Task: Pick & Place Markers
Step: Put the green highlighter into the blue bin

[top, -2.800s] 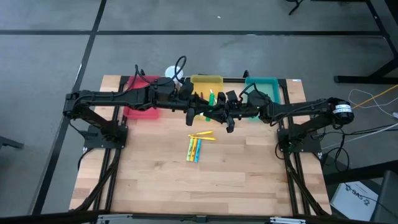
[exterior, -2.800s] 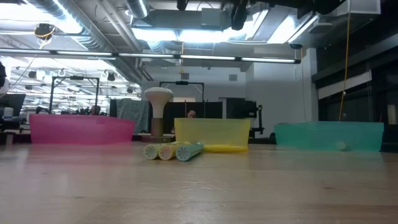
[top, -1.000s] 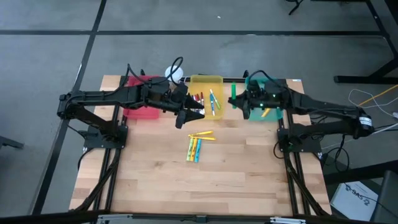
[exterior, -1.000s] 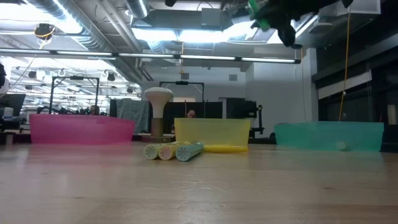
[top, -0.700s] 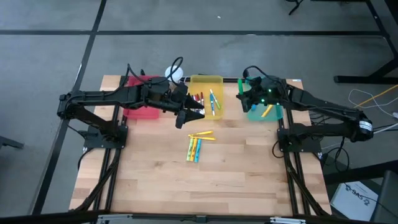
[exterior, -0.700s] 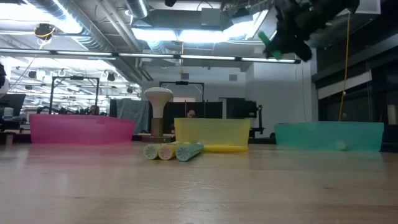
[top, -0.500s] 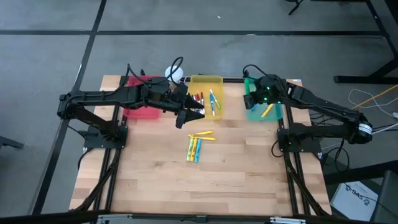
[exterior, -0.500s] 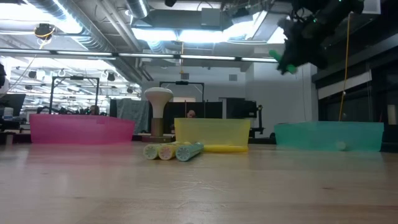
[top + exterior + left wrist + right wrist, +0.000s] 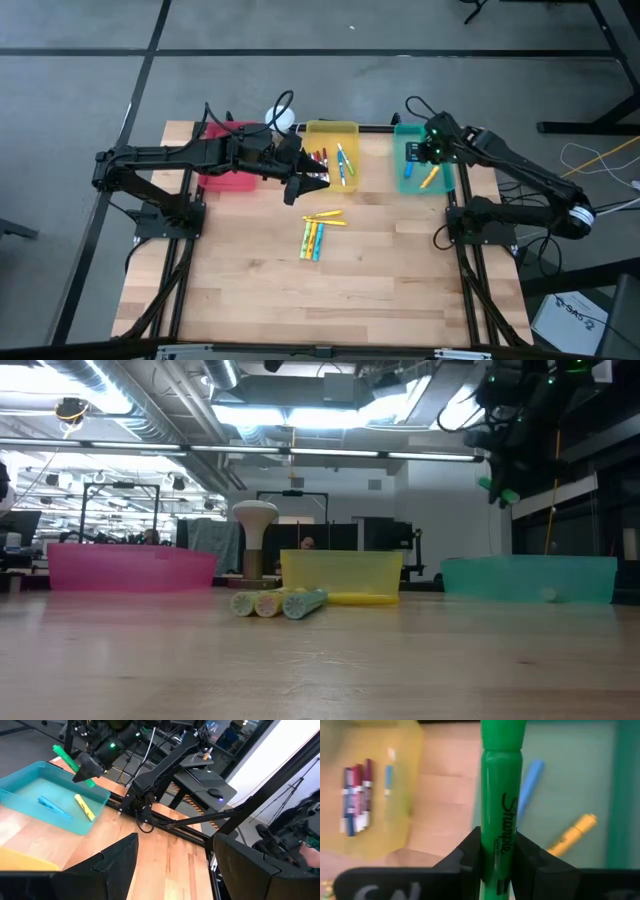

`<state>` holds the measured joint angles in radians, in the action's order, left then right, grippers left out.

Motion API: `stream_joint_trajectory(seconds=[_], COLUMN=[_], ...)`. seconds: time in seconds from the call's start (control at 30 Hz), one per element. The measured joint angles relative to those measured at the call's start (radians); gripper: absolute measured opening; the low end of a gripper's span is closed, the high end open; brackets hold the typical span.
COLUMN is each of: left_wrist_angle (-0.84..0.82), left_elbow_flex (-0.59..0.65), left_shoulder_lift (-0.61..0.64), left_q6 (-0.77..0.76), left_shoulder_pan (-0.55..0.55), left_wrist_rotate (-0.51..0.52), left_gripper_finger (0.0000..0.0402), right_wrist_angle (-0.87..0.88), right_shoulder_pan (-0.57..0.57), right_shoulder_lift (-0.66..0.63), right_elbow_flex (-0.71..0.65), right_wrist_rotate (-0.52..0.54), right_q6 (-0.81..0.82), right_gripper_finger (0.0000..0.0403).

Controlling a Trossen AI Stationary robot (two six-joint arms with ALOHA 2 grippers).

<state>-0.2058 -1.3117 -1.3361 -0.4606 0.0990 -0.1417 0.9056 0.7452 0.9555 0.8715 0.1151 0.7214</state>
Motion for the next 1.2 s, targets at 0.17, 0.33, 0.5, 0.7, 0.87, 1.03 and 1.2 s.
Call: stream_joint_trajectory(seconds=[0.17,0.33,0.5,0.7,0.87,1.03,1.2], left_wrist_angle=[0.000,0.000,0.000,0.009,0.009,0.009,0.008], left_elbow_flex=[0.000,0.000,0.000,0.000,0.000,0.000,0.000], left_shoulder_lift=[0.000,0.000,0.000,0.000,-0.001,-0.001,-0.001], left_q6=[-0.001,-0.007,-0.008,-0.015,-0.027,-0.026,-0.026], left_shoulder_pan=[0.000,0.000,0.000,0.000,0.000,0.000,0.000], left_wrist_rotate=[0.000,0.000,-0.001,-0.001,-0.002,-0.003,-0.003], left_gripper_finger=[0.0253,0.0253,0.0253,0.0253,0.0253,0.0253,0.0253], right_wrist_angle=[0.075,0.124,0.151,0.155,0.159,0.158,0.152], right_shoulder_pan=[0.031,0.054,0.069,0.069,0.069,0.069,0.069], right_shoulder_lift=[0.044,0.101,0.156,0.199,0.205,0.205,0.205], right_elbow_flex=[0.000,0.000,0.000,-0.023,-0.049,-0.058,-0.058], right_wrist_rotate=[-0.002,0.021,0.032,0.061,0.061,0.076,0.076], right_q6=[0.028,0.031,0.031,0.023,0.023,0.023,0.009], right_gripper_finger=[0.0067,0.0067,0.0067,0.0067,0.0067,0.0069,0.0076])
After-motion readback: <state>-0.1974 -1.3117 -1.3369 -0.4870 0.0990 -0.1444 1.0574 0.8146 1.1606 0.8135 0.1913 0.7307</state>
